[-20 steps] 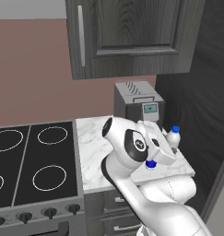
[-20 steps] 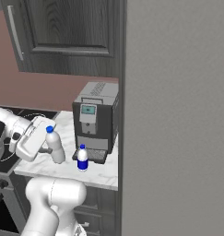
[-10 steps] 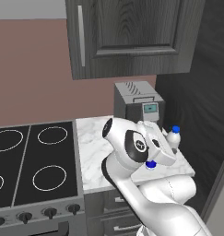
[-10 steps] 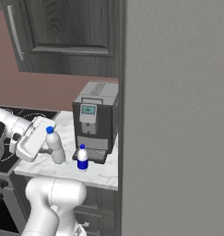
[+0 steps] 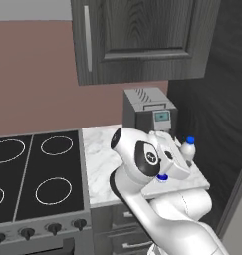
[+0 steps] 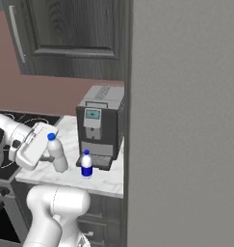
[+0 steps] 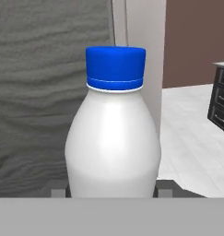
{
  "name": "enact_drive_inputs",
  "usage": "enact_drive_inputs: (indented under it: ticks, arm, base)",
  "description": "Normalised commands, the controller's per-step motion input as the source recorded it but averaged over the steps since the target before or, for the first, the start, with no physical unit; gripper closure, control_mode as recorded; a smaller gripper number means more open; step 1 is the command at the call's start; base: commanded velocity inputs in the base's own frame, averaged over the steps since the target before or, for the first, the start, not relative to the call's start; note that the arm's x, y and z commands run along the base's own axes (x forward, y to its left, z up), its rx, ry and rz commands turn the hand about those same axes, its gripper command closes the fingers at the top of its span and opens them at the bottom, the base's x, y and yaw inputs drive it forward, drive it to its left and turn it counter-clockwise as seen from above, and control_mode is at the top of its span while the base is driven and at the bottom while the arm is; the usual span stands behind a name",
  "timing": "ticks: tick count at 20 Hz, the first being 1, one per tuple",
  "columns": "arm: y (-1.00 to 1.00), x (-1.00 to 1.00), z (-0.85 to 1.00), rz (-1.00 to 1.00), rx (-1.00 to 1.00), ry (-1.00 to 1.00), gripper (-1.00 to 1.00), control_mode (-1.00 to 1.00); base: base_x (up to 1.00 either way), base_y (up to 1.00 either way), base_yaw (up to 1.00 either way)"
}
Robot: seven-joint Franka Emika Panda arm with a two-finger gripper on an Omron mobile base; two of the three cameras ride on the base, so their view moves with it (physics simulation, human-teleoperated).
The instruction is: Take the bottled waters from the counter and place them in the freezer to freeze. Close the freezer door after placing the bottles.
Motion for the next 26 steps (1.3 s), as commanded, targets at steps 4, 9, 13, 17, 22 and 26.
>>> enact_drive_inputs:
  ticks: [4,9,13,17,22,26]
  arm:
    - [0.00,0.00,0.00,0.00,0.00,0.00,1.00,1.00]
    - [0.00,0.00,0.00,0.00,0.00,0.00,1.00,1.00]
    - [0.00,0.00,0.00,0.00,0.00,0.00,1.00,1.00]
    - [0.00,0.00,0.00,0.00,0.00,0.00,1.00,1.00]
    - [0.00,0.00,0.00,0.00,0.00,0.00,1.00,1.00]
    - [0.00,0.00,0.00,0.00,0.00,0.00,1.00,1.00]
  base:
    - [-0.60,0.00,-0.01]
    - [-0.88,-0.01,-0.01]
    - [-0.97,-0.16,-0.02]
    - [-0.88,-0.47,-0.06]
    - [-0.23,-0.88,-0.11]
    - [0.00,-1.00,-0.04]
